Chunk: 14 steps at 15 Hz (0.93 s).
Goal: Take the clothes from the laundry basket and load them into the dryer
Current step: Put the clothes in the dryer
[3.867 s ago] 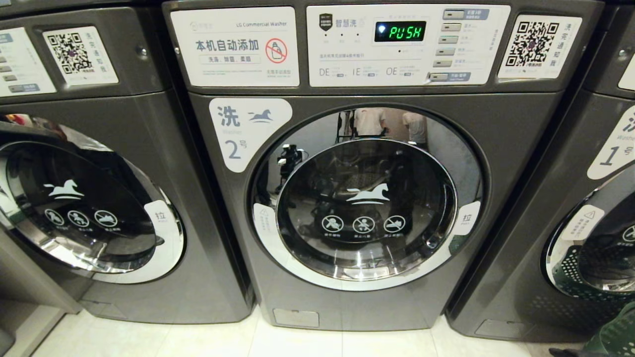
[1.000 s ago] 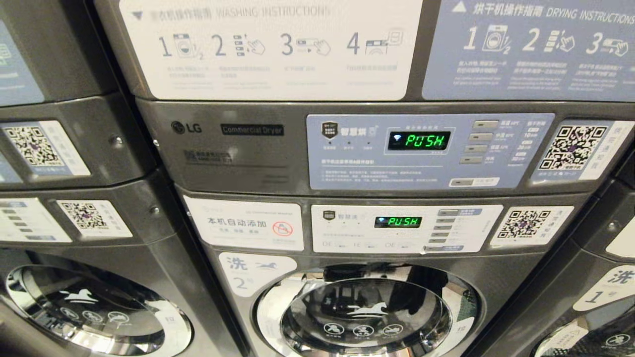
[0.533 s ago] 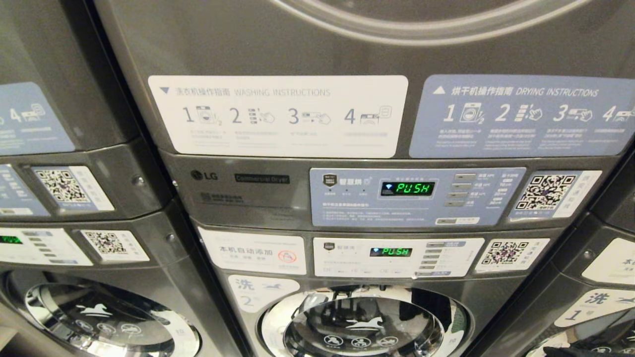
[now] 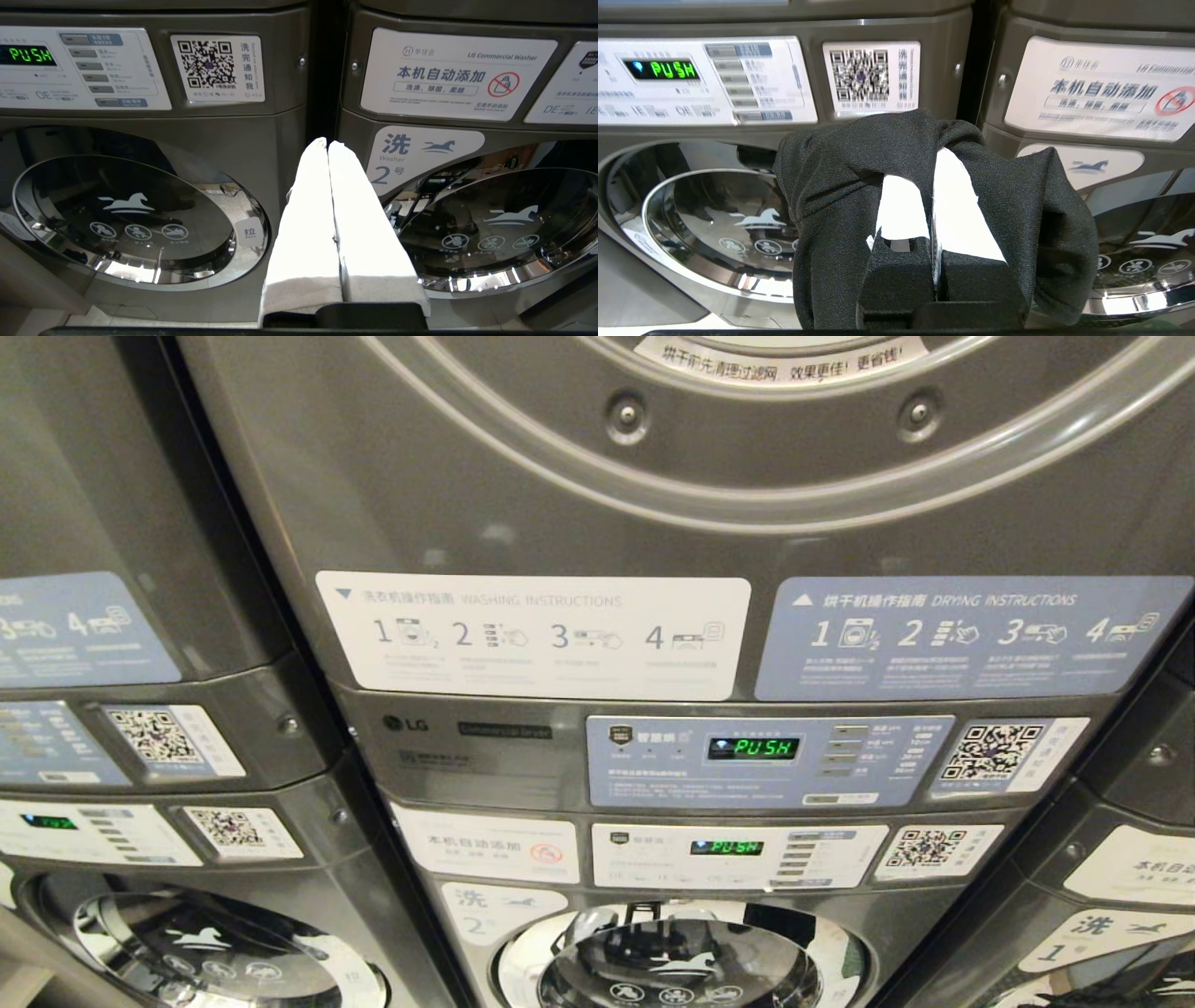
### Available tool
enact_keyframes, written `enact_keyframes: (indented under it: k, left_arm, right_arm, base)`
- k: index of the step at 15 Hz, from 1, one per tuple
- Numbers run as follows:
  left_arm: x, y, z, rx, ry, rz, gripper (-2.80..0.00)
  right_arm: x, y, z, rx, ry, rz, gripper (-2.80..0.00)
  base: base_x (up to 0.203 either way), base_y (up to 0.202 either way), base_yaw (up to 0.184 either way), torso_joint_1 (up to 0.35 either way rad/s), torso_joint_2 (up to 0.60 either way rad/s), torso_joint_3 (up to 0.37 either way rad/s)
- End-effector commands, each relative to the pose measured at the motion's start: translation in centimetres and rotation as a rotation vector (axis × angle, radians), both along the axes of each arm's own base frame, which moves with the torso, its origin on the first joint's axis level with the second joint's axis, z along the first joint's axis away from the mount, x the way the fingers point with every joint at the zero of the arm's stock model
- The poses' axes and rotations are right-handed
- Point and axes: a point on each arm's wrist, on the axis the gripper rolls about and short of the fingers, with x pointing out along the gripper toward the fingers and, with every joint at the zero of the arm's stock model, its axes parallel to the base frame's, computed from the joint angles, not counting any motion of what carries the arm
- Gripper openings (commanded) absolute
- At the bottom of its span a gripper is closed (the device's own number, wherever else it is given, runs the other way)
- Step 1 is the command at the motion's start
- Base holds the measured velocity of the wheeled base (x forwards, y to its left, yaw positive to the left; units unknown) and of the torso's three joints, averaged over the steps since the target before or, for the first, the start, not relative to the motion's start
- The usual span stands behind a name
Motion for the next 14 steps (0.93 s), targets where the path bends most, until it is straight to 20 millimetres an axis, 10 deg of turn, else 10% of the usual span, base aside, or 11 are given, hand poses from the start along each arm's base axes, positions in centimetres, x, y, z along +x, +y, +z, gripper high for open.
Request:
enact_keyframes:
  k: [1,14]
  left_arm:
    - [0.0,0.0,-0.02,0.0,0.0,0.0,-2.8]
    - [0.0,0.0,-0.02,0.0,-0.001,0.0,-2.8]
  right_arm:
    - [-0.01,0.0,0.0,0.0,-0.001,0.0,-2.8]
    - [-0.01,0.0,0.0,0.0,-0.001,0.0,-2.8]
  base:
    - [0.0,0.0,0.0,0.16,-0.35,-0.19]
    - [0.0,0.0,0.0,0.155,-0.32,-0.174]
